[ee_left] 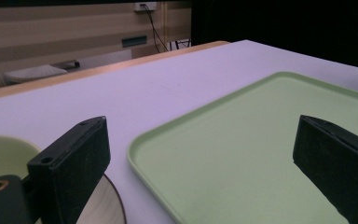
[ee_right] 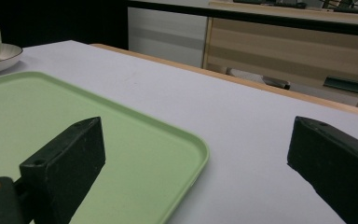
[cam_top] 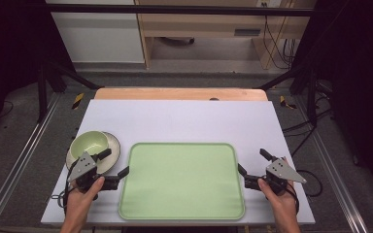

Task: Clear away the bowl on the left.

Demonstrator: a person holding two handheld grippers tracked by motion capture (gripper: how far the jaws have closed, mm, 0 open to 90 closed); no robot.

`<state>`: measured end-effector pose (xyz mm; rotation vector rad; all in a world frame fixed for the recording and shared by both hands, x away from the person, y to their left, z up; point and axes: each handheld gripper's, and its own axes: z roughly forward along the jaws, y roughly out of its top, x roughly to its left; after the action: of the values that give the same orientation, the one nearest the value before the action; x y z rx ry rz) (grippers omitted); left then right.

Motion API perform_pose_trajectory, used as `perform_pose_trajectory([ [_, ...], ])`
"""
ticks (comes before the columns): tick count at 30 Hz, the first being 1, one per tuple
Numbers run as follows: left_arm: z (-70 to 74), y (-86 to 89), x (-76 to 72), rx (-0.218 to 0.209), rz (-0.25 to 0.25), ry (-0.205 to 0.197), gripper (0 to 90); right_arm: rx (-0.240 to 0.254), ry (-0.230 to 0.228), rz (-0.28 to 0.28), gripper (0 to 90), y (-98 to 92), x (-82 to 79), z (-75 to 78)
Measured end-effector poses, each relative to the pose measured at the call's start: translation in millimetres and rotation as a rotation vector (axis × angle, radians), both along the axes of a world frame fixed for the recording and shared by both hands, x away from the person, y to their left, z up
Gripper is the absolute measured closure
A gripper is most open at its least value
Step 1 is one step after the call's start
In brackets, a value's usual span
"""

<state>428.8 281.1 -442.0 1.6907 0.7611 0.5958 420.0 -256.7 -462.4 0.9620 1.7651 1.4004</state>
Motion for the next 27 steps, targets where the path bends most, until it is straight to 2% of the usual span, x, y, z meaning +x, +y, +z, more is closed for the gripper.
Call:
perform_pose_trajectory([
  [1, 8.9, 4.4, -0.1, 0.005, 0.014, -0.017, 3.9, -0.001, 0.001, -0.004, 4.2, 0.3, -0.8, 0.2],
  [2, 8.9, 4.4, -0.1, 0.005, 0.014, -0.017, 3.9, -0.001, 0.001, -0.004, 4.2, 0.3, -0.8, 0.2],
  [3, 16.7, 8.2, 2.1, 0.006, 0.027, -0.019, 3.9, -0.004, 0.005, -0.009, 4.2, 0.6, -1.1, 0.0],
  [5, 24.7, 11.3, 6.5, 0.038, 0.046, -0.026, 3.9, -0.003, 0.014, -0.007, 4.4, 0.9, -1.0, -0.5],
  [6, 24.7, 11.3, 6.5, 0.038, 0.046, -0.026, 3.9, -0.003, 0.014, -0.007, 4.4, 0.9, -1.0, -0.5],
  [7, 31.9, 16.3, 12.9, 0.039, 0.058, -0.037, 3.9, -0.004, 0.02, -0.005, 4.5, 1.4, -1.6, 0.3],
  [13, 50.1, 23.1, 30.7, 0.045, 0.082, -0.056, 3.9, 0.003, 0.014, -0.01, 3.8, 0.2, -4.2, 1.7],
  [15, 58.8, 24.4, 38.0, 0.023, 0.078, -0.065, 3.9, 0.006, 0.009, -0.021, 3.5, -0.9, -5.4, 2.6],
  [18, 62.6, 26.9, 43.2, 0.016, 0.088, -0.067, 3.9, 0.012, 0.007, -0.024, 3.2, -0.9, -6.1, 3.1],
  [21, 64.0, 37.0, 50.2, 0.011, 0.119, -0.063, 4.0, 0.006, 0.011, -0.023, 3.3, 0.6, -6.8, 3.2],
  [27, 59.9, 54.9, 46.3, 0.019, 0.17, -0.051, 3.8, 0.004, 0.006, -0.009, 3.1, 6.5, -6.2, 5.0],
])
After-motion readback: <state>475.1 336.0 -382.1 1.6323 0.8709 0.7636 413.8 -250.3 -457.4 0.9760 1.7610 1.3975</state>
